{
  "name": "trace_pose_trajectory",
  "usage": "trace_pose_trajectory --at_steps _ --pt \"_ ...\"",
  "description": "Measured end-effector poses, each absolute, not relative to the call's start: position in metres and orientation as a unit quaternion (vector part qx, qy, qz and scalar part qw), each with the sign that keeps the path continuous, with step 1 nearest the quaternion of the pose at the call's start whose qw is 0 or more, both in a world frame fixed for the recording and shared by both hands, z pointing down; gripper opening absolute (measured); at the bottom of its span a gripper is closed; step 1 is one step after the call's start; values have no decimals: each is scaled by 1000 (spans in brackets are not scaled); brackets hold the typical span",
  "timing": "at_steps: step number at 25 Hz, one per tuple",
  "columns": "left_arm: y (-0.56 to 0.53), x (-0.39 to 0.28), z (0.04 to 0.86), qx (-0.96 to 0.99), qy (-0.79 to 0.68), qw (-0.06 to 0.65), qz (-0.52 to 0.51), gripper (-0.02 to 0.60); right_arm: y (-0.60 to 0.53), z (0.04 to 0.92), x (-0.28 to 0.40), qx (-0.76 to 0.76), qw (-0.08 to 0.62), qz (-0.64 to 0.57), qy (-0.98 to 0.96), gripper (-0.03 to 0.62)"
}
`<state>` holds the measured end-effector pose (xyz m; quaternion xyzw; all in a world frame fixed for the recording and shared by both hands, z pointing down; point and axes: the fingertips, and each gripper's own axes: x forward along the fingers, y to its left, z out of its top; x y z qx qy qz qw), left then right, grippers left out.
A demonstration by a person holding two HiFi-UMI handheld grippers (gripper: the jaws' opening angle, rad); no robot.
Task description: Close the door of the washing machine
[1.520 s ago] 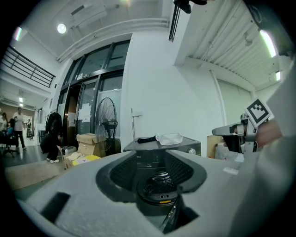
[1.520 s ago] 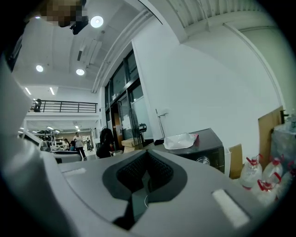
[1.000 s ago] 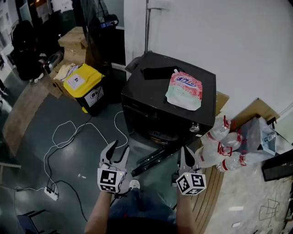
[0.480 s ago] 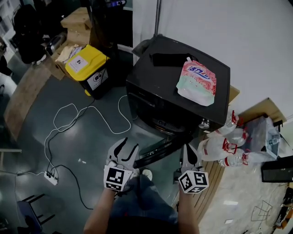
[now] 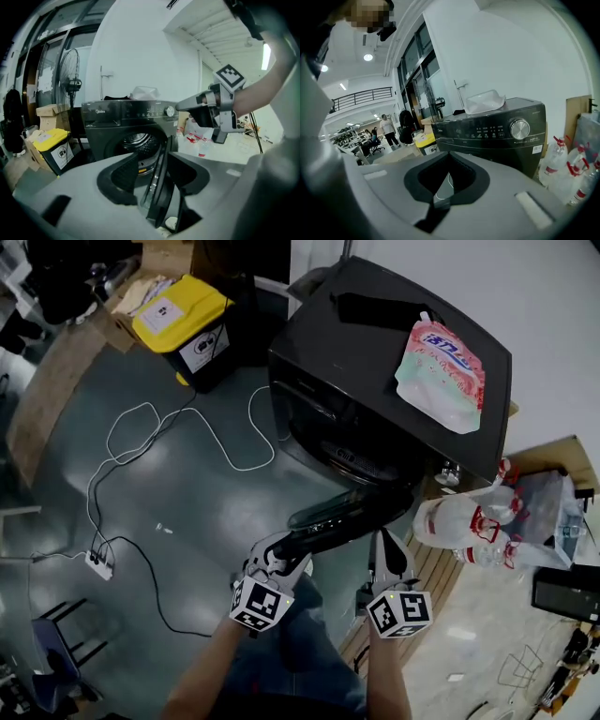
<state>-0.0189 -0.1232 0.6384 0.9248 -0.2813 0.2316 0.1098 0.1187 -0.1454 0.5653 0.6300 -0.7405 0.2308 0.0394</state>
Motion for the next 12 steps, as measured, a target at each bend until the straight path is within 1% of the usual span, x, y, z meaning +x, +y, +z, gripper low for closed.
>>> trace_pose_trajectory --at_steps 5,12 --pt "-94 -6 691 918 -256 115 278 184 -136 594 113 612 59 252 -747 14" --pt "-87 6 733 909 -243 93 325 176 -141 613 108 591 74 266 -758 14"
